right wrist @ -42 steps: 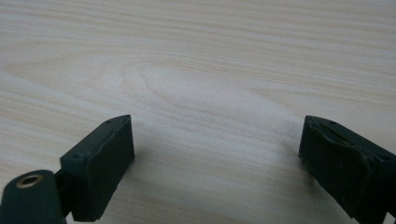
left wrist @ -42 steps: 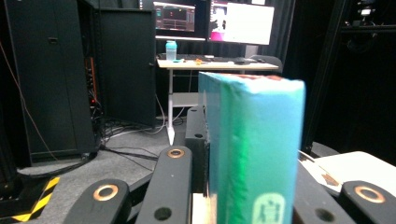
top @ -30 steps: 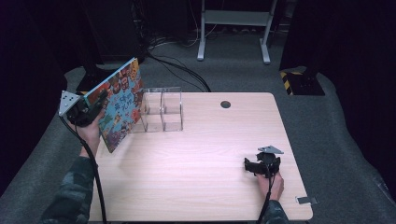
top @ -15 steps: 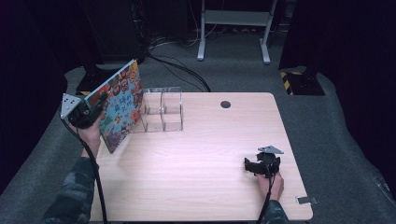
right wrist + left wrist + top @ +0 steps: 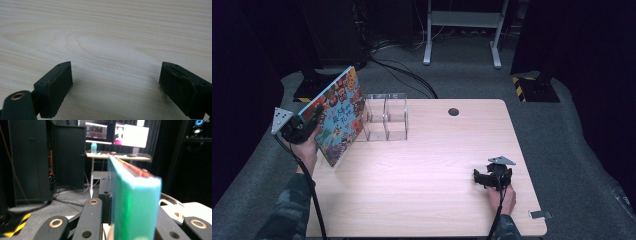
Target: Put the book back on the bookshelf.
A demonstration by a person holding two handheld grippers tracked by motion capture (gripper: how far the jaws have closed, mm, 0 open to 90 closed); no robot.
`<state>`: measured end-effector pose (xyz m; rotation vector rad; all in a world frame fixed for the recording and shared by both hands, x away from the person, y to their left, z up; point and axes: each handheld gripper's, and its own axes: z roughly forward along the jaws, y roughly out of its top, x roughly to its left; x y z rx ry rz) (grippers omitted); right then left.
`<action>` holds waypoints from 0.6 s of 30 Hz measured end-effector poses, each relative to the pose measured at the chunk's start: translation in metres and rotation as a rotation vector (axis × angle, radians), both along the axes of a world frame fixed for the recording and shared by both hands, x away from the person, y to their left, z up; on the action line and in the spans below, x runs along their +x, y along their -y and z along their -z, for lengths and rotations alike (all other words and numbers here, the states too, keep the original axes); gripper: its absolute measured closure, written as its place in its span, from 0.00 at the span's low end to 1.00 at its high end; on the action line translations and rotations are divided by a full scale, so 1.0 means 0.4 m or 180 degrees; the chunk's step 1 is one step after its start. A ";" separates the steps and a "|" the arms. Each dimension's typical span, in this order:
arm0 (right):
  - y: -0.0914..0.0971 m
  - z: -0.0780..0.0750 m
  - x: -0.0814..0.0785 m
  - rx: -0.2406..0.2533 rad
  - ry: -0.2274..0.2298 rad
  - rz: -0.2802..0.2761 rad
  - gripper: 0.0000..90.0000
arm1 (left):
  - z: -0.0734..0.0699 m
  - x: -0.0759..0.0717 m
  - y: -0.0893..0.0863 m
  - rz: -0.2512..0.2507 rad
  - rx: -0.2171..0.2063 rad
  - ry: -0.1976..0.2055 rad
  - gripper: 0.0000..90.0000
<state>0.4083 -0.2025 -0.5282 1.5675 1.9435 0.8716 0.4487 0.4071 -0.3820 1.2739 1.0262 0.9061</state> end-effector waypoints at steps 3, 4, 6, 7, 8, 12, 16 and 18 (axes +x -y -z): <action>0.000 0.000 0.000 -0.0001 -0.0001 0.0000 0.12 | 0.008 -0.007 -0.012 -0.0027 -0.0062 -0.0109 0.88; 0.000 0.000 0.000 -0.0004 -0.0001 -0.0002 0.12 | 0.012 -0.009 -0.016 -0.0027 -0.0064 -0.0132 0.88; 0.000 0.000 0.000 -0.0007 0.0000 0.0000 0.12 | 0.017 -0.014 -0.021 -0.0054 -0.0034 -0.0159 0.88; 0.000 0.000 0.000 -0.0006 0.0000 0.0000 0.12 | 0.015 -0.016 -0.022 -0.0048 -0.0004 -0.0171 0.88; 0.000 0.000 0.000 -0.0009 0.0001 0.0000 0.12 | 0.013 -0.016 -0.019 -0.0064 0.0025 -0.0188 0.88; 0.000 0.000 -0.001 -0.0007 -0.0002 0.0010 0.12 | 0.002 -0.015 -0.015 -0.0059 0.0049 -0.0264 0.86; 0.000 0.000 -0.001 -0.0010 -0.0003 0.0008 0.12 | -0.014 -0.013 -0.021 -0.0052 0.0007 -0.0460 0.79; 0.000 0.000 -0.001 -0.0006 -0.0007 0.0010 0.12 | -0.022 -0.012 -0.022 -0.0036 0.0007 -0.0542 0.71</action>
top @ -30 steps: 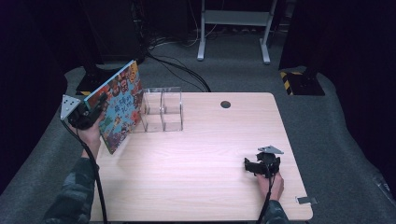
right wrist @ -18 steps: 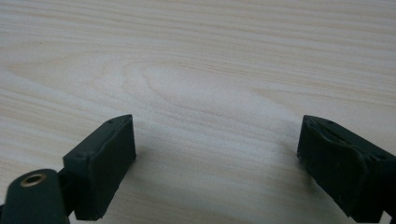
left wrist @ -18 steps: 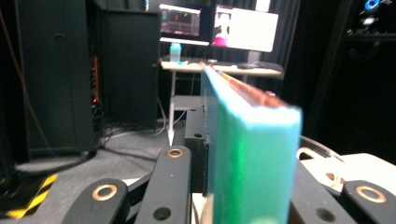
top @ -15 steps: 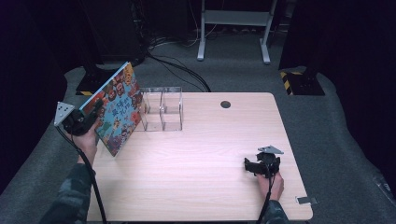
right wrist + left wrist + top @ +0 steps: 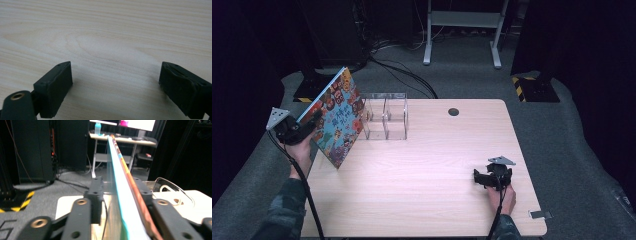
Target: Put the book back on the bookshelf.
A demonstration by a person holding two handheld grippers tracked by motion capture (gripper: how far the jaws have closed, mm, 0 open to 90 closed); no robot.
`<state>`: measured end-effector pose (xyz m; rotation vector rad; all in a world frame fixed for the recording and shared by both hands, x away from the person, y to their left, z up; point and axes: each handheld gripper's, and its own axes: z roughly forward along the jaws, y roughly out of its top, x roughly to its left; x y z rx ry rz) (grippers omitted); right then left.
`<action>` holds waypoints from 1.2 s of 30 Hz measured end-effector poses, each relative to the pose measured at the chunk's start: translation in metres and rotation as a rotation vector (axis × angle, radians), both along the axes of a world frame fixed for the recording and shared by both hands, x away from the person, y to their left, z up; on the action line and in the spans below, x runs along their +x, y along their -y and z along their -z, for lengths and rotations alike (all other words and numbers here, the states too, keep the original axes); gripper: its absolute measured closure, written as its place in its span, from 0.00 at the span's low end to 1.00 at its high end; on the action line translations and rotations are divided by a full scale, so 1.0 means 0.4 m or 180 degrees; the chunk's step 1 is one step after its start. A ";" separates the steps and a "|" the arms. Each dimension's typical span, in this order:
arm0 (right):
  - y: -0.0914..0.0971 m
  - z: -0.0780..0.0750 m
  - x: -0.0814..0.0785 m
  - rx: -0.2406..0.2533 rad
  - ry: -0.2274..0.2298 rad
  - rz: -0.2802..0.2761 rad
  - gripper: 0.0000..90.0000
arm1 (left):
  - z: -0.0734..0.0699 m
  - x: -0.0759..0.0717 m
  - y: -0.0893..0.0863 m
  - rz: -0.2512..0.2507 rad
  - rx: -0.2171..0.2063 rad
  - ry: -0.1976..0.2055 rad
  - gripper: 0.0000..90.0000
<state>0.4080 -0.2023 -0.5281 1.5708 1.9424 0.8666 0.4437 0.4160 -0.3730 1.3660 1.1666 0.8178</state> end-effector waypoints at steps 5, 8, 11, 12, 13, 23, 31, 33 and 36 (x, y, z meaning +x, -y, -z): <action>0.001 0.001 0.001 -0.0005 0.0016 -0.0021 0.12 | -0.029 -0.008 -0.002 0.0037 0.0105 -0.0131 0.58; 0.001 0.001 0.001 -0.0001 0.0016 -0.0020 0.12 | -0.047 -0.017 -0.001 0.0001 0.0155 -0.0175 0.47; 0.002 0.001 0.001 -0.0001 0.0016 -0.0021 0.12 | -0.064 -0.025 0.002 0.0006 0.0208 -0.0268 0.36; 0.002 0.001 0.001 -0.0002 0.0016 -0.0020 0.12 | -0.071 -0.029 0.004 0.0021 0.0234 -0.0306 0.33; 0.002 0.001 0.001 -0.0001 0.0016 -0.0021 0.12 | -0.076 -0.032 0.006 0.0019 0.0243 -0.0331 0.29; 0.002 0.001 0.001 -0.0002 0.0017 -0.0021 0.13 | -0.113 -0.070 0.018 0.0145 0.0498 -0.0493 0.16; 0.001 0.001 0.001 0.0002 0.0030 -0.0018 0.13 | -0.124 -0.108 0.036 0.0261 0.0628 -0.0573 0.11; 0.001 0.001 0.001 0.0002 0.0030 -0.0019 0.13 | -0.126 -0.120 0.043 0.0293 0.0667 -0.0581 0.09; 0.001 0.001 0.001 -0.0006 0.0020 -0.0018 0.13 | -0.123 -0.140 0.051 0.0300 0.0716 -0.0578 0.06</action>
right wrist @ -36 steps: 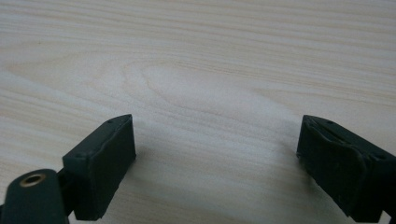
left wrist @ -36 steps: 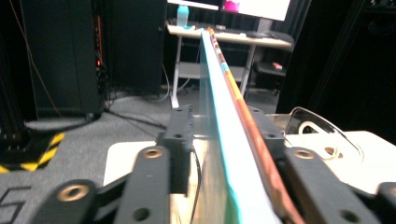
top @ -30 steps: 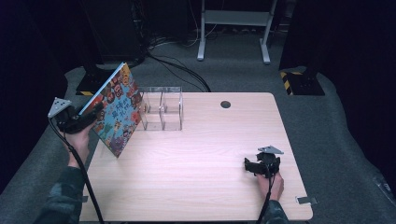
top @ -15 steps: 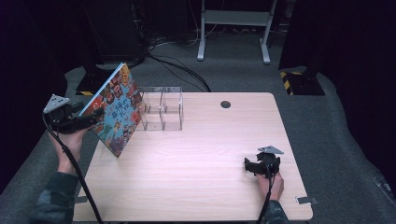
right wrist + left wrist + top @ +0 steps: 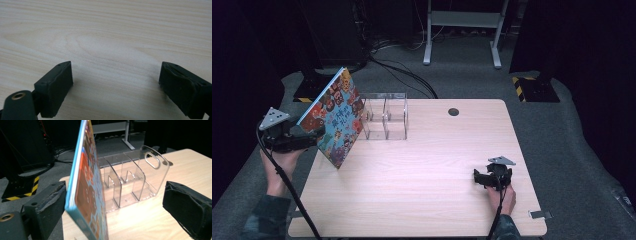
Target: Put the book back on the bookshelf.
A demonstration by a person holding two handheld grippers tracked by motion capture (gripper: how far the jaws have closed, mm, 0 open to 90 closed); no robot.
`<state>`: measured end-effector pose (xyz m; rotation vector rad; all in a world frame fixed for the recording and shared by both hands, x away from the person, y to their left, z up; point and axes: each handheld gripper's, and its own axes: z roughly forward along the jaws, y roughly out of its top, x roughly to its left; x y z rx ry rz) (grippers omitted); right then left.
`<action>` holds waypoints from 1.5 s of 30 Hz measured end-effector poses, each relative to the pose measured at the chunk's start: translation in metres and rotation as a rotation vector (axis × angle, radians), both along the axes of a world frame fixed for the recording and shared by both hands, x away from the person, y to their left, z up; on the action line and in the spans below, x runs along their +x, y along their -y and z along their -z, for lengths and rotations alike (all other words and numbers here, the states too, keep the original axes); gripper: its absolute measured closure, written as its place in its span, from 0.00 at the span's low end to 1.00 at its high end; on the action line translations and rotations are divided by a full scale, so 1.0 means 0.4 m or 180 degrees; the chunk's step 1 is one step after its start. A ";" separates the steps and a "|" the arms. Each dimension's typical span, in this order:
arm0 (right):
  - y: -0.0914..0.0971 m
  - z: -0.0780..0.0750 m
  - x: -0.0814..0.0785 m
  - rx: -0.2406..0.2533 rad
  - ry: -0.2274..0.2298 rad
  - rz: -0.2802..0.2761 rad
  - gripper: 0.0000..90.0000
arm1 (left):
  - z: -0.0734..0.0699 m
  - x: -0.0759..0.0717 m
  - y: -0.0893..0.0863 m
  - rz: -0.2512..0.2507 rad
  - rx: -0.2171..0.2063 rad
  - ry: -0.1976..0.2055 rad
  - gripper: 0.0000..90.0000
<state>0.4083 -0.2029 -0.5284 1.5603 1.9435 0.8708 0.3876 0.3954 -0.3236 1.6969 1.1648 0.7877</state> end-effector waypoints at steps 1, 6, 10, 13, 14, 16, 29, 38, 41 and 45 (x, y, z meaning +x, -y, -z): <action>0.000 0.000 0.000 0.0001 0.0001 0.0002 0.13 | 0.002 -0.010 0.001 0.0014 -0.0011 0.0017 0.06; 0.000 0.000 0.000 -0.0002 -0.0009 0.0001 0.13 | 0.010 -0.046 0.007 0.0009 0.0051 0.0053 0.06; 0.000 0.000 0.000 0.0002 0.0004 0.0002 0.13 | 0.017 -0.072 0.007 -0.0008 0.0062 0.0079 0.05; 0.000 0.001 0.000 0.0006 0.0013 0.0002 0.13 | 0.023 -0.086 0.012 0.0004 0.0061 0.0085 0.06; 0.000 0.000 0.000 0.0004 0.0003 0.0000 0.13 | 0.026 -0.089 0.014 0.0009 0.0068 0.0075 0.05; 0.000 0.000 0.000 0.0000 0.0001 0.0004 0.13 | 0.033 -0.096 0.018 0.0029 0.0058 0.0055 0.05; 0.000 0.000 0.000 -0.0005 0.0006 0.0001 0.13 | 0.171 -0.137 0.054 0.0030 0.0189 -0.0267 0.04; 0.000 0.001 0.001 -0.0024 0.0005 -0.0033 0.12 | 0.312 -0.150 0.054 0.0016 0.0198 -0.0651 0.00; -0.001 0.000 0.000 -0.0014 -0.0012 -0.0013 0.12 | 0.373 -0.154 0.053 0.0032 0.0191 -0.0861 0.00; -0.002 0.000 0.001 0.0000 -0.0019 -0.0010 0.11 | 0.438 -0.164 0.059 0.0058 0.0294 -0.1030 0.00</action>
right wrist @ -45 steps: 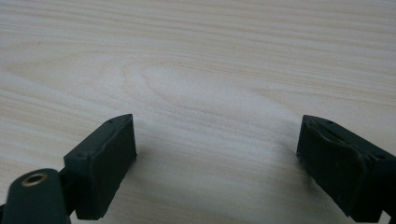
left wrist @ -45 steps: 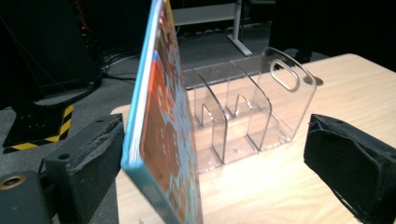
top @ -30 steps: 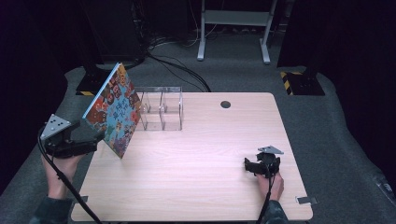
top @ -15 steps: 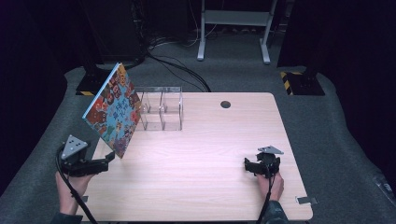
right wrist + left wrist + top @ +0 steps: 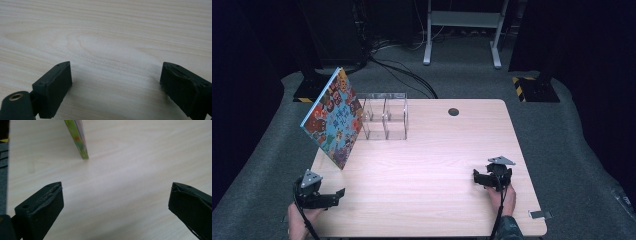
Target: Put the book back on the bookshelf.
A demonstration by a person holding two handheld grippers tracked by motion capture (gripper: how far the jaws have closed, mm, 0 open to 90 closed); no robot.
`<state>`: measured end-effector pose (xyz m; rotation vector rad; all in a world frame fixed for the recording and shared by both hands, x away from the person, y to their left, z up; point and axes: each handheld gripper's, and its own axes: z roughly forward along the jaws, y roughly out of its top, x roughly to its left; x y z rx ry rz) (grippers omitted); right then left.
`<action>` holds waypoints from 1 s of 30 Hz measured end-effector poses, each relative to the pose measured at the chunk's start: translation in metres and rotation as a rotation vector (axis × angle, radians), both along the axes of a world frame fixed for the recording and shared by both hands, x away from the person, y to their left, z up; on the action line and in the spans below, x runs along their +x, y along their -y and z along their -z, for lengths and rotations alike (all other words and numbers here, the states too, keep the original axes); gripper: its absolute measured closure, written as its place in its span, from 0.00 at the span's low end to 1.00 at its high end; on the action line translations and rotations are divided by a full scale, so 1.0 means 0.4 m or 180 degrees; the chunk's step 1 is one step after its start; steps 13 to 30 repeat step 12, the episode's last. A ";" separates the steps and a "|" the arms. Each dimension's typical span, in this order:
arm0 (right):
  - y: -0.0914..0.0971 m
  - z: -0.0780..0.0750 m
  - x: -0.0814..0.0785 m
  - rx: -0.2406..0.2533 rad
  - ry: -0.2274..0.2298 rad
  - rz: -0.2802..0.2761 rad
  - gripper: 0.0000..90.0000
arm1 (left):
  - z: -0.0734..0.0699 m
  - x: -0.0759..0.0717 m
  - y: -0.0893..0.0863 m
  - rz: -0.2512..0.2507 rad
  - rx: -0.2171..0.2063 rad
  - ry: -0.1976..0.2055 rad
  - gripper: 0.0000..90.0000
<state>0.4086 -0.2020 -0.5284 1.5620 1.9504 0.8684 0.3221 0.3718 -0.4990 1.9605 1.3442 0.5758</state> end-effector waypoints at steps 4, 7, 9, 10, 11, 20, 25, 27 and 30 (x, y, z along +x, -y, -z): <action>-0.001 0.001 0.001 0.0007 -0.0005 -0.0025 0.09 | 0.036 -0.013 0.005 0.0069 0.0123 -0.0125 0.00; 0.000 0.002 0.004 -0.0014 -0.0008 -0.0091 0.07 | 0.052 -0.017 0.003 0.0095 0.0170 -0.0131 0.00; -0.001 0.001 0.004 -0.0012 -0.0023 -0.0103 0.05 | 0.059 -0.019 0.003 0.0087 0.0180 -0.0130 0.00; -0.001 0.001 0.004 -0.0010 -0.0045 -0.0098 0.05 | 0.067 -0.018 0.002 0.0079 0.0185 -0.0114 0.00; -0.001 0.001 0.004 -0.0014 -0.0046 -0.0115 0.05 | 0.072 -0.018 0.002 0.0078 0.0213 -0.0166 0.00; -0.001 0.001 0.004 -0.0013 -0.0047 -0.0124 0.04 | 0.078 -0.020 0.000 0.0087 0.0146 -0.0137 0.00; -0.001 0.001 0.004 -0.0013 -0.0047 -0.0124 0.04 | 0.078 -0.020 0.000 0.0087 0.0146 -0.0137 0.00; -0.001 0.001 0.004 -0.0013 -0.0047 -0.0124 0.04 | 0.078 -0.020 0.000 0.0087 0.0146 -0.0137 0.00; -0.001 0.001 0.004 -0.0013 -0.0047 -0.0124 0.04 | 0.078 -0.020 0.000 0.0087 0.0146 -0.0137 0.00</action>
